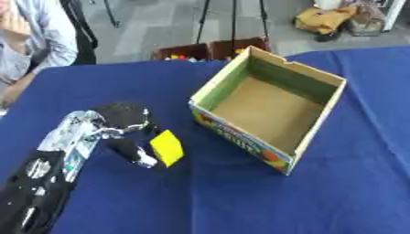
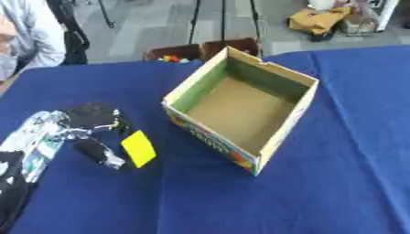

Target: Pick up objects on the table and place them in the box.

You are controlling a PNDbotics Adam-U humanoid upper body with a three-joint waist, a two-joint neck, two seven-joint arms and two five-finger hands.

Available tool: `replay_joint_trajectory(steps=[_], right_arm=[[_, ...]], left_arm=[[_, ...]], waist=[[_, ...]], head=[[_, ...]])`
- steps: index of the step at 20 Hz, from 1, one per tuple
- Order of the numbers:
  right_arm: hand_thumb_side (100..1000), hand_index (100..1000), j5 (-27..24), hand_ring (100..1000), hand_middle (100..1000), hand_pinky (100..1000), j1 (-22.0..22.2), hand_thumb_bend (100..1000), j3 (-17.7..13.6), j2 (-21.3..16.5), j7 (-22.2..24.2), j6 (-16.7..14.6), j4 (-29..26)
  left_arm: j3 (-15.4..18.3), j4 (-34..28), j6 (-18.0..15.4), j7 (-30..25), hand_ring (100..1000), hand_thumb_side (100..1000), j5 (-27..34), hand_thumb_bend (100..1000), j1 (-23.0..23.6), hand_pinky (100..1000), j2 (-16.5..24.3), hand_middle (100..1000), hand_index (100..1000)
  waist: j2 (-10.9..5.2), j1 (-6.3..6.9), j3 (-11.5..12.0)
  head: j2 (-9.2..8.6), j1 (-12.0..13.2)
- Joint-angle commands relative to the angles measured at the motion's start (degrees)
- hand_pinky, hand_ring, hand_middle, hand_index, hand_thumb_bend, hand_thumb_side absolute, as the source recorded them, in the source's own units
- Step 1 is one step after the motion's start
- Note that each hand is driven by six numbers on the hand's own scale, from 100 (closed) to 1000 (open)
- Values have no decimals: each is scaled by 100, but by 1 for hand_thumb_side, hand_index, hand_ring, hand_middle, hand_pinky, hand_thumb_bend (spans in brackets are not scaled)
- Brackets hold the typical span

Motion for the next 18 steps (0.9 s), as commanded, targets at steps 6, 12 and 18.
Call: replay_joint_trajectory(steps=[6,12,18], right_arm=[[509,806,33,781,573,790,-34,100,-51,-50,38,-6,-95],[513,803,33,781,568,791,-21,100,-59,-43,61,-3,-95],[516,801,28,780,565,792,-13,100,-64,-42,82,-1,-95]], left_arm=[[113,173,138,105,481,1000,-163,557,-171,170,-34,564,751],[112,236,272,349,471,1000,-366,549,-223,151,-77,556,721],[131,224,374,656,453,1000,-868,259,-255,128,-115,542,693]], waist=[[0,21,-42],[24,35,-69],[45,45,-84]], head=[[-19,47],[-21,60],[-26,68]])
